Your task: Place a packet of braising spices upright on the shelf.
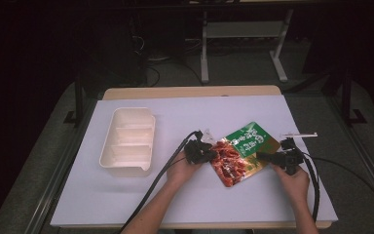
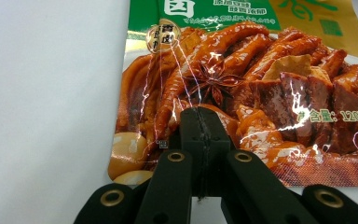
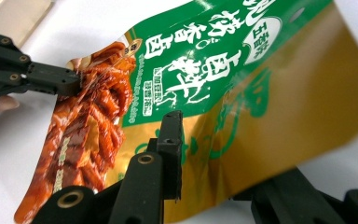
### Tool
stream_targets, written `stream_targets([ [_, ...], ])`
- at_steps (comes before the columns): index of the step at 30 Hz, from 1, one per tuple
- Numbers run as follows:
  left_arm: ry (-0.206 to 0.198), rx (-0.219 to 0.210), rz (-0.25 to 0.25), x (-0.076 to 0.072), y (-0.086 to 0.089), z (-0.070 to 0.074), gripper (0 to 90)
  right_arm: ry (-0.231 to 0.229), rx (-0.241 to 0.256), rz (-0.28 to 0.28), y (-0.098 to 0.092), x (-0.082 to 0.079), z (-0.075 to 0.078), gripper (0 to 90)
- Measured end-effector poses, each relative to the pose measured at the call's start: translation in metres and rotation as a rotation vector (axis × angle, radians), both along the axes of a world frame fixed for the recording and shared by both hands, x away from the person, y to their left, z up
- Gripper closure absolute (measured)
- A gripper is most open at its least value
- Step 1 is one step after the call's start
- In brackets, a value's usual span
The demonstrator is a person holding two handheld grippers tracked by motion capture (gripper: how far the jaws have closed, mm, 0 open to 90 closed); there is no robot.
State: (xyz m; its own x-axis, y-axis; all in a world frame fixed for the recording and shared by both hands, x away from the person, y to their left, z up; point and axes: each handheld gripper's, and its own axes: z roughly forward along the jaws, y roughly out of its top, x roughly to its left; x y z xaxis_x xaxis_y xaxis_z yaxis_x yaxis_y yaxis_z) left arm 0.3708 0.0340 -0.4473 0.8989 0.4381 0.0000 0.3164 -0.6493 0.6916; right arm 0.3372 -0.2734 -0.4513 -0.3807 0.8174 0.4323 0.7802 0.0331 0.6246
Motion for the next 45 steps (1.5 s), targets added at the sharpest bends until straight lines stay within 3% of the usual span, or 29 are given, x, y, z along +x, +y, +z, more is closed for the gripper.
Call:
stream_targets([
  [5, 0.013, -0.023, 0.012, 0.000, 0.002, -0.001, 89.7, 0.013, -0.024, -0.005, 0.005, 0.004, -0.002, 78.1],
  [8, 0.007, -0.020, 0.007, 0.000, 0.002, -0.001, 89.6, -0.004, 0.000, 0.001, 0.003, 0.004, 0.000, 86.1],
  [13, 0.012, -0.030, 0.011, 0.000, 0.006, -0.001, 87.9, -0.049, -0.013, 0.014, 0.005, 0.002, 0.007, 88.8],
  [17, 0.005, -0.038, 0.005, -0.005, 0.013, 0.001, 84.6, -0.077, 0.028, 0.021, 0.004, 0.000, 0.018, 89.3],
  [21, 0.002, -0.072, -0.006, -0.011, 0.023, 0.006, 80.1, -0.093, 0.023, 0.032, 0.006, 0.000, 0.027, 89.4],
  [33, -0.012, -0.126, -0.078, -0.048, 0.047, 0.018, 69.1, -0.158, 0.001, 0.088, 0.020, 0.003, 0.066, 89.7],
  [38, -0.031, -0.149, -0.109, -0.066, 0.060, 0.027, 65.4, -0.198, -0.016, 0.140, 0.036, 0.003, 0.089, 89.8],
  [45, -0.030, -0.161, -0.138, -0.083, 0.072, 0.028, 59.7, -0.232, -0.032, 0.182, 0.050, 0.004, 0.108, 89.9],
])
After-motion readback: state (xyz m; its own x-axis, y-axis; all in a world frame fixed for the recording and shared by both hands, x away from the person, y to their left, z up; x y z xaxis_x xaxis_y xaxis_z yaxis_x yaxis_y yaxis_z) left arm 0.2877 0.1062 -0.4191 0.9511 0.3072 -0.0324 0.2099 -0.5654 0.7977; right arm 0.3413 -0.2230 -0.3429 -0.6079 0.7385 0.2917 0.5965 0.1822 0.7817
